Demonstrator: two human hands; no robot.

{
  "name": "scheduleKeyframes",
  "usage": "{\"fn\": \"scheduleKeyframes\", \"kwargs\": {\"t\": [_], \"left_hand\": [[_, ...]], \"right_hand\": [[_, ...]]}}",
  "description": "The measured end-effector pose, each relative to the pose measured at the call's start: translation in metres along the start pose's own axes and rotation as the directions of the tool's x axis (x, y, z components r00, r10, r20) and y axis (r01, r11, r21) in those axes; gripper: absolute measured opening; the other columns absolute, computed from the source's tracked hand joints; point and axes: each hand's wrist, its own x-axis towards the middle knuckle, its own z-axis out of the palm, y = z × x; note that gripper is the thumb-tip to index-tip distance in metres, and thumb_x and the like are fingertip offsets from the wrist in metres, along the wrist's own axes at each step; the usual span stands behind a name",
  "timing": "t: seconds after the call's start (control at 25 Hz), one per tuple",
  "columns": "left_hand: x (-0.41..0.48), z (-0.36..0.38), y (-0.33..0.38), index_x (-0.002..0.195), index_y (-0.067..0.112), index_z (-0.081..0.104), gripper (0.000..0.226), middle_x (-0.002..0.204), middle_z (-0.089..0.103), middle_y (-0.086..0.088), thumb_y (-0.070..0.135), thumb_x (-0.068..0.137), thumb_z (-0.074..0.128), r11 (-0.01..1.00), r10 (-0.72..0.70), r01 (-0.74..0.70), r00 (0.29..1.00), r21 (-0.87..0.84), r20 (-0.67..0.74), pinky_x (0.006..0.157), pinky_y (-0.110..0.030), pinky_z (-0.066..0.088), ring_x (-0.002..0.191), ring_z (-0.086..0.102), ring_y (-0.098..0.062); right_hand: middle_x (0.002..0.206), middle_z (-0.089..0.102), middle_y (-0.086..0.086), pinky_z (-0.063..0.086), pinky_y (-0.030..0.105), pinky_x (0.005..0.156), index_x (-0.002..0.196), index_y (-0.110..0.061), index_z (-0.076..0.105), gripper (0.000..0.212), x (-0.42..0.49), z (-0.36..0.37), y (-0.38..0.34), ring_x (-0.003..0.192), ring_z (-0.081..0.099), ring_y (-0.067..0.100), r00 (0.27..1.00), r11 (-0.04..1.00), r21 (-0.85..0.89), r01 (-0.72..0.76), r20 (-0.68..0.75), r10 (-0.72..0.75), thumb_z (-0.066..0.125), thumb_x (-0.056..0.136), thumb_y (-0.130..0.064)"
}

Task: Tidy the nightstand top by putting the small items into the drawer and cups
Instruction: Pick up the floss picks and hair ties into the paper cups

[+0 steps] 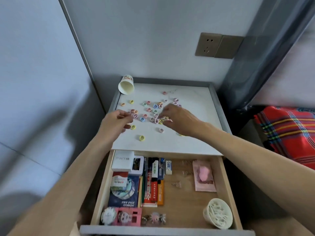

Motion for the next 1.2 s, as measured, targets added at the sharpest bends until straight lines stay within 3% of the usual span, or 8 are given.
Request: {"fn": "scheduleKeyframes", "kwargs": {"t": [0.16,0.28,0.56,0.68,0.8,0.92,1.08,1.2], "left_hand": [[0.049,-0.019,-0.015,0.089,0.012,0.068,0.008,0.093,0.072,-0.005,0.018,0.091,0.063,1.000,-0.019,0.018,0.995,-0.011,-0.098,0.074,-0.032,0.050,0.081,0.069,-0.017],[0.071,-0.025,-0.026,0.085,0.011,0.067,0.008,0.090,0.072,-0.005,0.014,0.089,0.061,0.999,-0.048,0.048,0.992,0.005,-0.118,0.075,-0.038,0.051,0.083,0.070,-0.018],[0.091,-0.032,-0.027,0.089,0.019,0.065,0.005,0.087,0.072,0.002,0.023,0.087,0.064,0.999,-0.024,0.028,0.985,0.018,-0.170,0.083,-0.044,0.056,0.082,0.071,-0.013],[0.085,-0.031,-0.025,0.102,0.023,0.060,0.017,0.097,0.068,0.009,0.023,0.087,0.068,0.999,0.012,-0.004,0.988,0.053,-0.152,0.078,-0.032,0.053,0.094,0.067,-0.014],[0.079,-0.022,-0.017,0.133,0.026,0.044,0.065,0.118,0.057,0.011,0.025,0.080,0.080,0.984,0.123,-0.109,0.988,0.141,-0.096,0.083,-0.025,0.043,0.111,0.056,-0.011],[0.070,-0.001,-0.007,0.148,0.029,0.030,0.099,0.134,0.053,0.008,0.031,0.069,0.090,0.928,0.298,-0.295,0.954,0.230,0.022,0.094,-0.029,0.044,0.122,0.052,-0.012],[0.058,0.027,-0.002,0.132,0.034,0.044,0.082,0.108,0.061,0.016,0.038,0.065,0.090,0.888,0.373,-0.387,0.922,0.248,0.106,0.081,-0.022,0.047,0.099,0.059,-0.010],[0.055,0.033,-0.008,0.123,0.034,0.046,0.073,0.107,0.059,0.018,0.039,0.064,0.090,0.886,0.375,-0.389,0.921,0.251,0.106,0.074,-0.010,0.042,0.098,0.057,-0.006]], "right_hand": [[0.156,0.026,0.002,0.039,0.038,0.105,0.141,-0.028,0.047,0.047,0.107,0.015,-0.015,0.134,0.039,0.023,1.000,0.998,-0.062,-0.009,0.021,0.010,0.054,0.096,-0.039],[0.160,0.015,0.010,0.036,0.045,0.109,0.149,-0.031,0.033,0.057,0.173,0.035,-0.024,0.140,0.031,0.030,0.995,0.991,-0.115,-0.066,0.067,0.074,0.049,0.097,-0.046],[0.145,0.040,0.009,0.043,0.041,0.096,0.140,-0.012,0.041,0.053,0.238,0.055,-0.030,0.125,0.048,0.032,0.988,0.984,-0.084,-0.156,-0.035,0.153,0.052,0.095,-0.038],[0.127,0.056,0.012,0.044,0.035,0.086,0.126,-0.006,0.052,0.042,0.224,0.036,-0.027,0.112,0.056,0.033,0.978,0.988,-0.029,-0.152,-0.152,0.146,0.054,0.094,-0.033],[0.120,0.064,0.009,0.043,0.029,0.086,0.124,-0.006,0.061,0.037,0.173,0.013,-0.027,0.105,0.060,0.027,0.963,0.989,0.124,-0.074,-0.249,0.104,0.055,0.095,-0.028],[0.107,0.072,-0.003,0.044,0.016,0.071,0.117,-0.017,0.071,0.027,0.100,0.008,-0.033,0.084,0.062,0.013,0.966,0.924,0.380,-0.044,-0.221,0.137,0.056,0.097,-0.028],[0.095,0.074,-0.005,0.055,0.024,0.077,0.117,-0.022,0.070,0.025,0.029,0.009,-0.015,0.081,0.070,0.013,0.969,0.654,0.746,-0.126,-0.048,0.242,0.053,0.099,-0.020],[0.106,0.070,-0.012,0.054,0.037,0.082,0.112,-0.033,0.069,0.024,0.000,0.027,0.032,0.090,0.066,0.008,0.886,0.812,0.524,-0.258,-0.208,0.415,0.064,0.089,-0.034]]}}
